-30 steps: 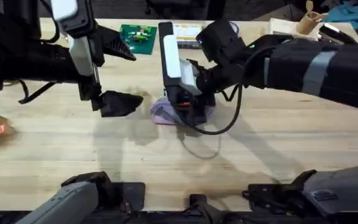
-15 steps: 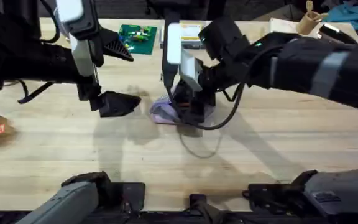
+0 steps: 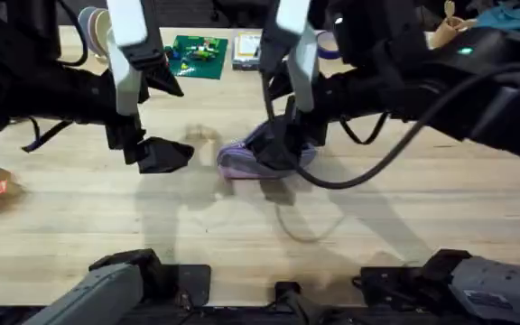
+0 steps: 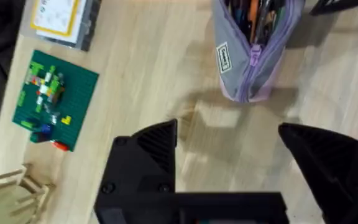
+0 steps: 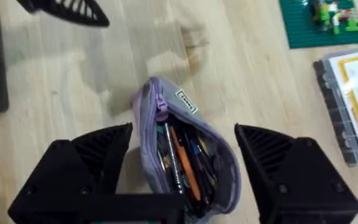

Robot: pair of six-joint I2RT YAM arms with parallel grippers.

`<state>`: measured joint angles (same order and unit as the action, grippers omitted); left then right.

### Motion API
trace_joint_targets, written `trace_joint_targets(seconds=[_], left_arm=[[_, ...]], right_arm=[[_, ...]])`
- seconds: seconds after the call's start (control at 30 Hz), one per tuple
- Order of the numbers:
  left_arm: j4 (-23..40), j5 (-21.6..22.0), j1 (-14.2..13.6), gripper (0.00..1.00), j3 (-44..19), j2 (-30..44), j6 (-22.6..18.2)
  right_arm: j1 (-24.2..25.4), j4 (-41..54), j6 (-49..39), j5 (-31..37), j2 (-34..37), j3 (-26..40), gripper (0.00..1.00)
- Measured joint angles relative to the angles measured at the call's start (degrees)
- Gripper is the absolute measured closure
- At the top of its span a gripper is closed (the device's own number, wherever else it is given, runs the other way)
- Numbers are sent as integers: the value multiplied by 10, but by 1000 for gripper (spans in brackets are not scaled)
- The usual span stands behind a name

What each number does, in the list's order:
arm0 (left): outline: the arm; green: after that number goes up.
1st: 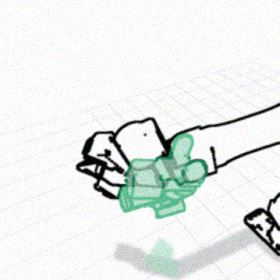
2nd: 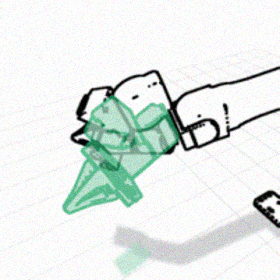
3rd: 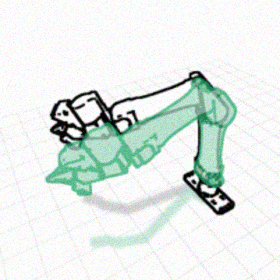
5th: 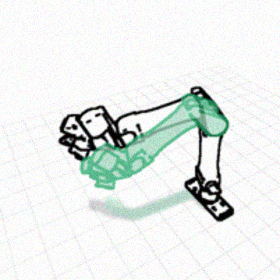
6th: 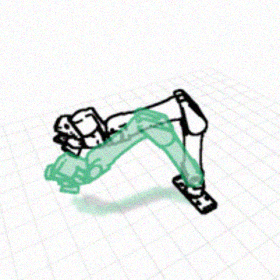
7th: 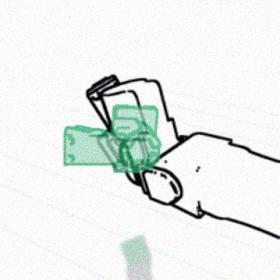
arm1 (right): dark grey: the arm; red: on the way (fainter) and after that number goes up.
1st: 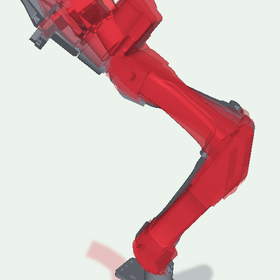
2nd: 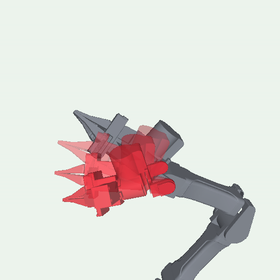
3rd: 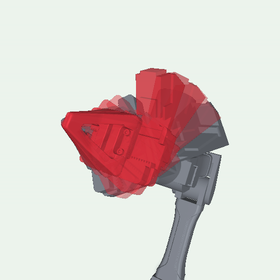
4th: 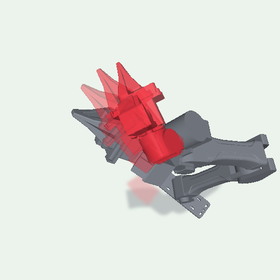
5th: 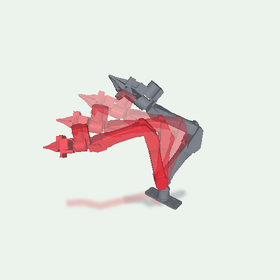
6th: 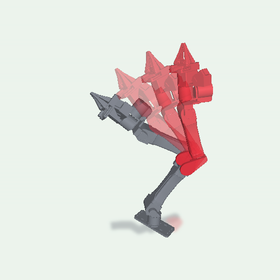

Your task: Unzip the bag, pick up the pens from the table one at a time and place them inside, then zip the bag closed.

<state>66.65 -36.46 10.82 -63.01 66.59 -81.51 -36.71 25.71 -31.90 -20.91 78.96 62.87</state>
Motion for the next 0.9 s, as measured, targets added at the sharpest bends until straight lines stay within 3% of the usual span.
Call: trace_joint_targets(seconds=[0.23,0.47,0.7,0.9], left_arm=[[-2,3,25,7,15,75,-3],[0,-5,48,7,17,147,-42],[38,-46,87,8,17,191,-140],[70,-92,113,7,17,231,-247]], right_arm=[[0,0,121,-2,-55,0,4],[0,1,245,-3,-65,0,4],[0,0,304,-6,-65,0,4],[0,7,432,-6,-65,0,4]])
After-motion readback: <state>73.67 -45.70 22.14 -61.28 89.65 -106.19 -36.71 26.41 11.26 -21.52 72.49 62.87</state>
